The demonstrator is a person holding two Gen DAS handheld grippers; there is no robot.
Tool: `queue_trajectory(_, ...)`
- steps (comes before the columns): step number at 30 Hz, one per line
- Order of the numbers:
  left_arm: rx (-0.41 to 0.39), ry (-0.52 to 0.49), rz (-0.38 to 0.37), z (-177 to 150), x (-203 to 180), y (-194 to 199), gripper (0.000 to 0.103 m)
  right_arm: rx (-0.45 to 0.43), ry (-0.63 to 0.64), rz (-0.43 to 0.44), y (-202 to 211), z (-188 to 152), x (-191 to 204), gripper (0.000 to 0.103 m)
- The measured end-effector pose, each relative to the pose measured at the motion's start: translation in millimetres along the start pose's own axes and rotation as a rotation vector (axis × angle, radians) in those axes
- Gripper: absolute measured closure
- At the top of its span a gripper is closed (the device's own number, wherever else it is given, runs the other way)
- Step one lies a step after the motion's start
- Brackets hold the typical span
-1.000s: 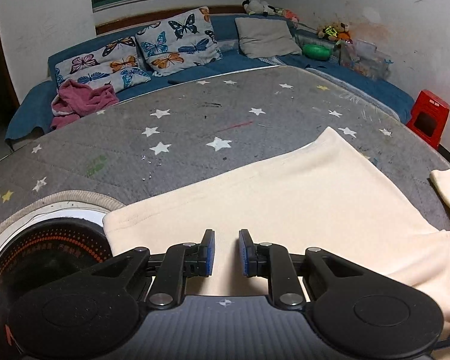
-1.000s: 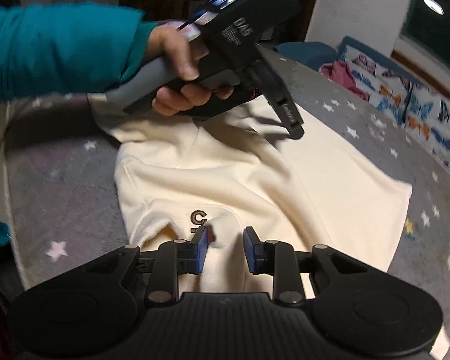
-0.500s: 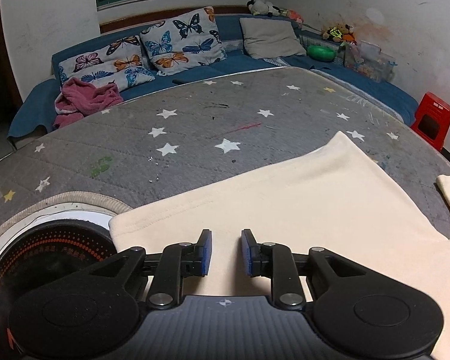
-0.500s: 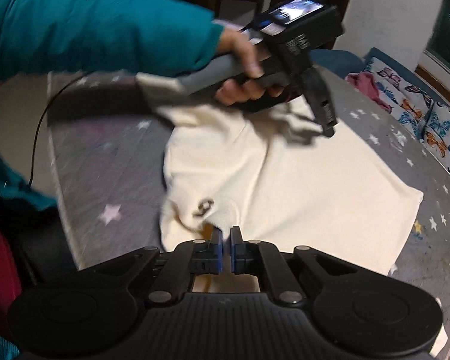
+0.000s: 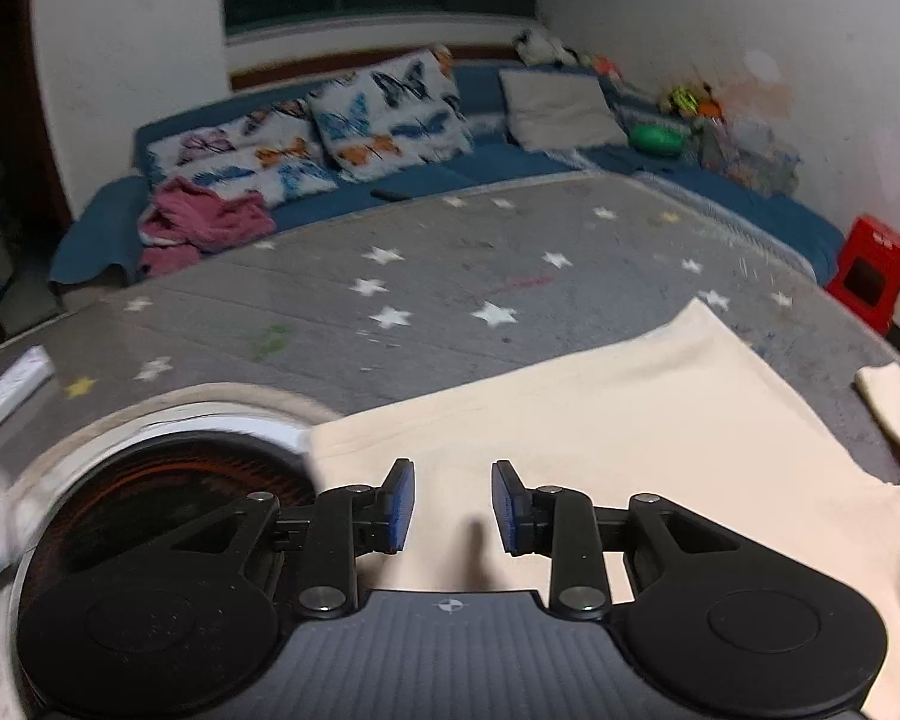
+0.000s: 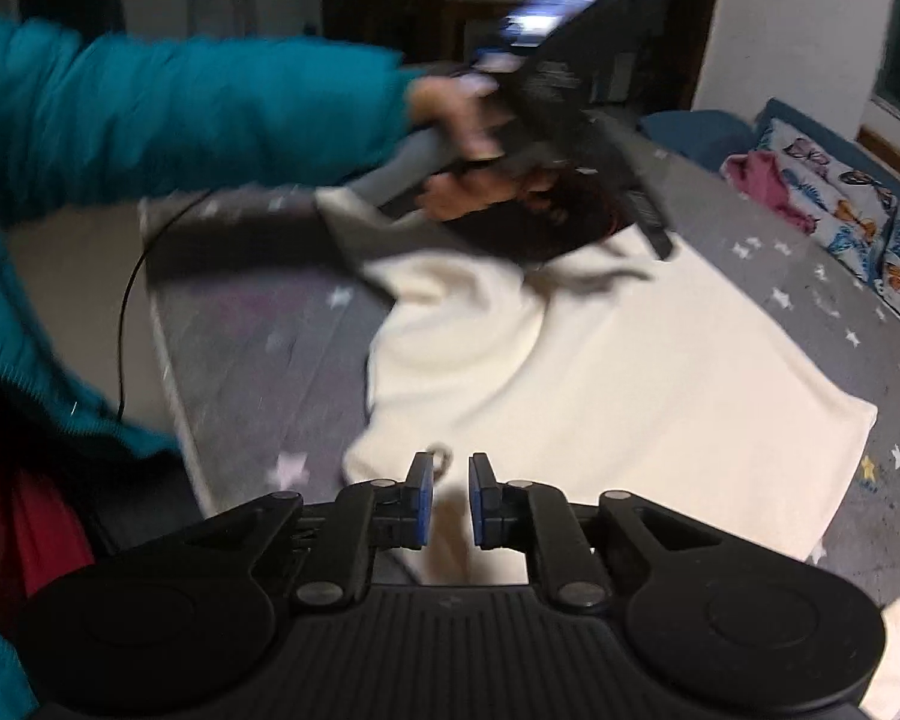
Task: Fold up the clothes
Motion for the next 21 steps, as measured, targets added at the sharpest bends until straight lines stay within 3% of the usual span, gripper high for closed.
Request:
queue_trajectory(5, -0.061, 0.081, 0.118, -27, 25, 65, 0.067, -0.022, -0.025, -0.037, -24, 11, 4, 0.09)
queue_trajectory(12, -0.078, 0.223, 0.288, -103, 59, 147, 0.052, -0.026, -0.026, -0.008, -46, 18, 23, 0.09)
queue_trajectory(16, -0.076, 0.278, 0.338, -140, 67, 165, 0.04, -0.004, 0.0, 0.005, -55, 16, 38, 0.089)
queue_trajectory(21, -0.065, 0.319, 0.356, -162, 71, 164, 0.038, -0.006, 0.027, -0.009, -54, 15, 49, 0.089)
Point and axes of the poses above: each gripper's, at about its wrist camera, not at the fingertips, and y roughly against the way its jaws point, x to its left, z to its top, the point moved 6 cm from there along -y, roughly the way its jaws point, and after that the axes turned 12 degrees about -z, right-handed, at the moved point
